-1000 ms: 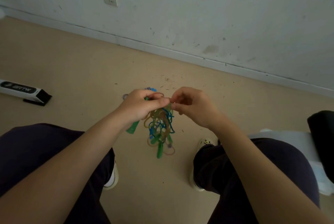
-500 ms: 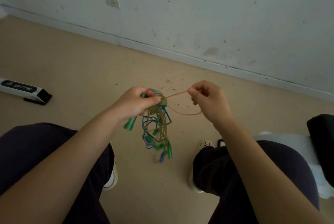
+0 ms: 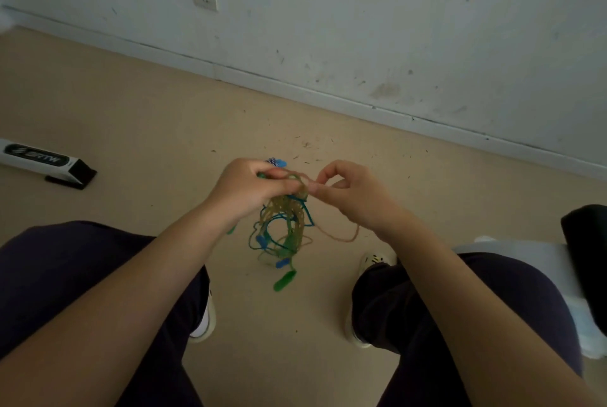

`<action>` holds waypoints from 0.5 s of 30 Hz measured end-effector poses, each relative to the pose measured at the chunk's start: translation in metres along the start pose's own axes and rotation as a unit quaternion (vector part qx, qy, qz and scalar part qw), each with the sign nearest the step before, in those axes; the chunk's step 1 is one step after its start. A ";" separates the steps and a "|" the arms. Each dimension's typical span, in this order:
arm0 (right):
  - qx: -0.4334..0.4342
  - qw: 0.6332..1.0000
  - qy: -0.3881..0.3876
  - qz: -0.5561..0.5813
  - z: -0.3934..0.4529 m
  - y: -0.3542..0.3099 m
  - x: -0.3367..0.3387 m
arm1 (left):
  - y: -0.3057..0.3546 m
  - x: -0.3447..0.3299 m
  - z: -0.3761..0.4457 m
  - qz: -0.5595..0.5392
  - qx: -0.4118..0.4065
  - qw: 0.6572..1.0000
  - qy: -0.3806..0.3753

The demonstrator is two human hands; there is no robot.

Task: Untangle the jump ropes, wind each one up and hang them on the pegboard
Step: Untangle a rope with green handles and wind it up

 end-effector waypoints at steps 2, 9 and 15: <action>-0.001 0.999 0.029 -0.019 0.002 0.001 0.007 | -0.002 0.006 0.006 -0.004 -0.007 1.000 0.020; 0.042 0.963 0.264 0.023 0.007 0.007 0.040 | 0.001 0.029 0.017 0.026 0.007 0.992 0.125; 0.001 0.951 0.296 0.090 0.009 0.020 0.075 | -0.002 0.035 0.016 -0.101 0.071 0.989 0.076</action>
Point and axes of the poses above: each hand's wrist, its own z-axis towards the middle knuckle, its own x-axis out of the back of the hand, y = z × x, the point moved 2 cm from there along z, towards the middle knuckle, and after that the axes turned 10 degrees about y, right-handed, at the moved point
